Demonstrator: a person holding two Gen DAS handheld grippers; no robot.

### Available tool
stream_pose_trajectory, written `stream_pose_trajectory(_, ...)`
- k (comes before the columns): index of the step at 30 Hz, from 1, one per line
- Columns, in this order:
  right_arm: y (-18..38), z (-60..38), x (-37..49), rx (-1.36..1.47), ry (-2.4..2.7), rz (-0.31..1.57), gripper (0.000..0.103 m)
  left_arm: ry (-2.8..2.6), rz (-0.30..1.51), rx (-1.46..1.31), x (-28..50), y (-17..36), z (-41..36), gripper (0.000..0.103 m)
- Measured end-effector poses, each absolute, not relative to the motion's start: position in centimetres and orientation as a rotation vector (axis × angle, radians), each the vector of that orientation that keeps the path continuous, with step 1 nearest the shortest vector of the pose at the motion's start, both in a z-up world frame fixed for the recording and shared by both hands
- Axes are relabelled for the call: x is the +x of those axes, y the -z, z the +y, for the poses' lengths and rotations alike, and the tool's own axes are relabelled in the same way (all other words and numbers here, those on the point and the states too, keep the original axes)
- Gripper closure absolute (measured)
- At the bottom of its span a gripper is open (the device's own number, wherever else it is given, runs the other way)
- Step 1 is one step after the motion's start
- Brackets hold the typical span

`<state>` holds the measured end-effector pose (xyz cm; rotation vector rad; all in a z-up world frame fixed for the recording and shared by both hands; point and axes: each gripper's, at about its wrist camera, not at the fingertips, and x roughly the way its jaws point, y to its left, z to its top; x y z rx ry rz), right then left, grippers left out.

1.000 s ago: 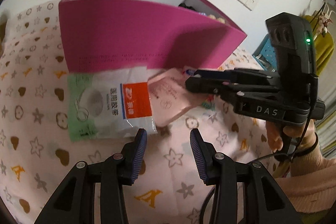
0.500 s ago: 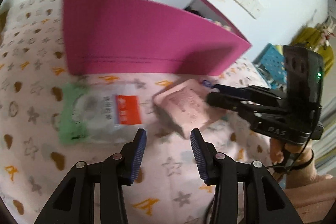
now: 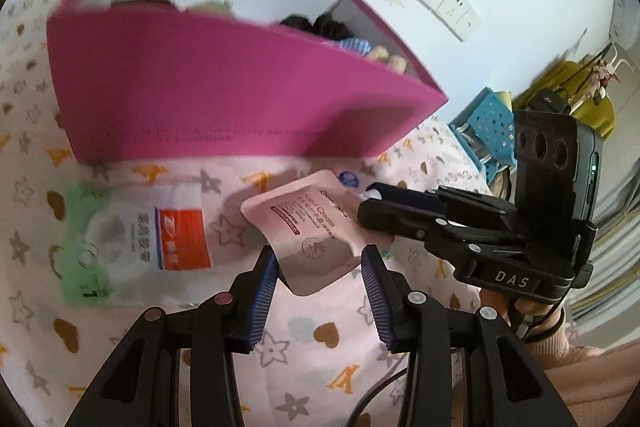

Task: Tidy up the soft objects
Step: 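Carry the pink sachet into the box and open the right gripper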

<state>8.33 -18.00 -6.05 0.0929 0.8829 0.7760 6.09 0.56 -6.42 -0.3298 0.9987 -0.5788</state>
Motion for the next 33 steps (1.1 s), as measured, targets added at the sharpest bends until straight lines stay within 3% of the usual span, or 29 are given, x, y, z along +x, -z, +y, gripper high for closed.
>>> stream_pose_trajectory(18,-3.1,-19.6,10.6,0.121,-0.804,0.644,0.074,0.550,0.726,-0.139,7.1,-4.4,-0.2,0.061)
stream_pose_trajectory(33,-0.1,-18.2,17.7,0.108,-0.702,0.724,0.074,0.478,0.819,-0.089,14.5,-2.4,-1.2,0.061)
